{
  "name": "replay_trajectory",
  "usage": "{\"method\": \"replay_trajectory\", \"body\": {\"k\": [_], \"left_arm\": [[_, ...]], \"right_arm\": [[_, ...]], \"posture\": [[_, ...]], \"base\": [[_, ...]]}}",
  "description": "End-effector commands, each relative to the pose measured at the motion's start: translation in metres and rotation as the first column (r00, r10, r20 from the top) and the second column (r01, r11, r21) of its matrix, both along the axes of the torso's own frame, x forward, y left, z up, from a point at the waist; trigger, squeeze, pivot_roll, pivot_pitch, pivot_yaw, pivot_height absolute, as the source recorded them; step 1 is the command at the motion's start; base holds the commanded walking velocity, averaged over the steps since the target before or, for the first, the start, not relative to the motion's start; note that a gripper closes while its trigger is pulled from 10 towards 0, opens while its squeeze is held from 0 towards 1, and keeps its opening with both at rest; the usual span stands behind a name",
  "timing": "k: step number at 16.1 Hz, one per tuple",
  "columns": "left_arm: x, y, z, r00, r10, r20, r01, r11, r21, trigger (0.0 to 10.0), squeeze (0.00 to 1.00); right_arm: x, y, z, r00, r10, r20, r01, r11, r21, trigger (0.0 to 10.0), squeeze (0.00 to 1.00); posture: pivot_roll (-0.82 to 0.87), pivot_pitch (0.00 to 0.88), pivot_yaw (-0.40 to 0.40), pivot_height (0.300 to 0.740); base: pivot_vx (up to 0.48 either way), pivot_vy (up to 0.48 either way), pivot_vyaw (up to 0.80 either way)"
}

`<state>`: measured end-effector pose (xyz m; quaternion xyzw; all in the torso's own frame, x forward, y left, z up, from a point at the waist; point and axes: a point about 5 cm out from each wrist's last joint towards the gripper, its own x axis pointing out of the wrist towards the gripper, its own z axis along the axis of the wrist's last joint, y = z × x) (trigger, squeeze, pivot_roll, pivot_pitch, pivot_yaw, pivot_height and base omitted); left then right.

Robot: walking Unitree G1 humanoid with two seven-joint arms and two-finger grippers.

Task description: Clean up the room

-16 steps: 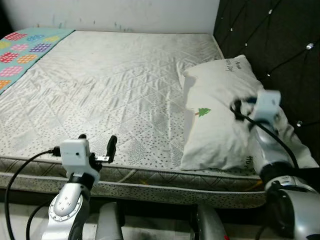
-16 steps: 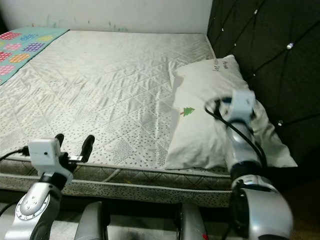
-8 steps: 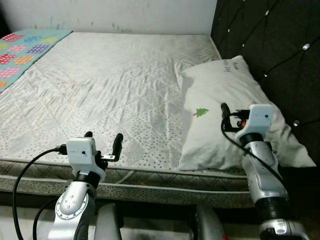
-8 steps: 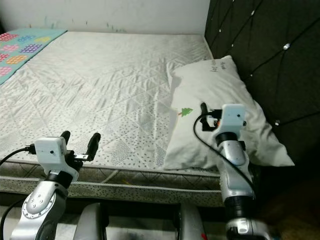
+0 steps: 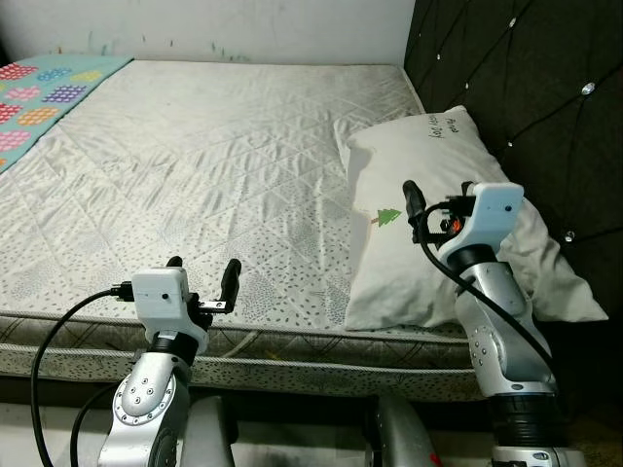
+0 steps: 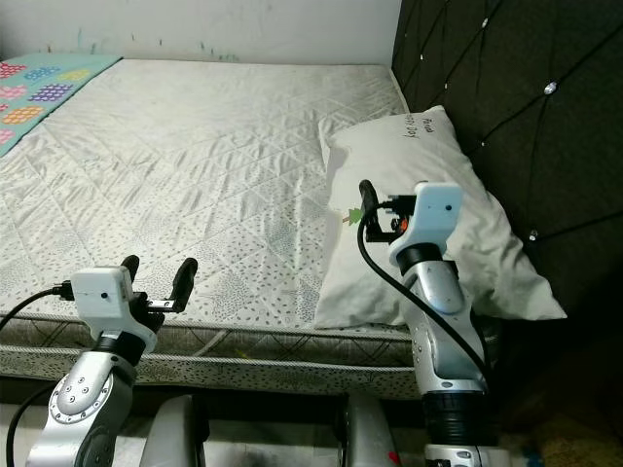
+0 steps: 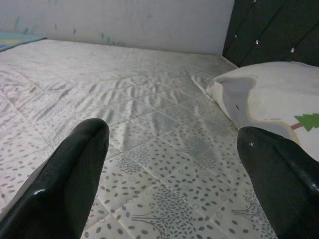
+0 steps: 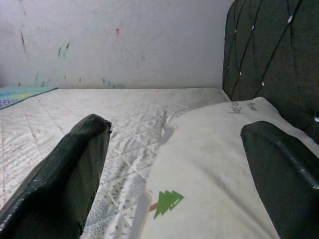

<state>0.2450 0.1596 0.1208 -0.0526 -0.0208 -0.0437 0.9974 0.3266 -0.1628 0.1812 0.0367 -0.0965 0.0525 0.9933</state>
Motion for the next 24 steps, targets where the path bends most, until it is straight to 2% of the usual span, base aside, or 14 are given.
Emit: {"method": "replay_trajectory", "body": {"k": [1, 9, 13, 19, 24], "left_arm": [[0.002, 0.003, 0.002, 1.0, 0.011, 0.014, -0.011, 1.0, 0.008, 10.0, 0.0], [0.004, 0.001, 0.002, 1.0, 0.005, 0.02, -0.005, 1.0, 0.007, 10.0, 0.0], [0.006, 0.0, 0.001, 1.0, 0.014, 0.019, -0.014, 1.0, 0.011, 10.0, 0.0], [0.006, 0.002, -0.001, 0.999, 0.038, 0.0, -0.038, 0.999, -0.027, 10.0, 0.0], [0.008, 0.0, -0.001, 1.0, 0.024, -0.005, -0.024, 1.0, -0.017, 10.0, 0.0]], "right_arm": [[0.001, 0.005, 0.011, 0.999, 0.016, 0.029, -0.017, 1.0, 0.009, 10.0, 0.0], [0.002, 0.004, 0.012, 1.0, 0.018, 0.001, -0.018, 1.0, 0.01, 10.0, 0.0], [0.003, 0.003, 0.005, 1.0, 0.003, -0.029, -0.002, 1.0, 0.018, 10.0, 0.0], [0.003, -0.001, -0.006, 0.996, -0.035, -0.082, 0.037, 0.999, 0.019, 10.0, 0.0], [0.002, -0.002, -0.009, 0.995, -0.047, -0.087, 0.049, 0.999, 0.014, 10.0, 0.0]], "posture": [[0.03, 0.0, -0.018, 0.608], [0.03, 0.0, -0.024, 0.695], [0.03, 0.0, -0.027, 0.736], [0.03, 0.0, -0.026, 0.74], [0.02, 0.0, -0.023, 0.74]], "base": [[0.0, 0.0, 0.0], [0.0, 0.0, 0.0], [0.0, 0.0, 0.0], [0.0, 0.0, -0.21], [0.0, 0.0, -0.43]]}}
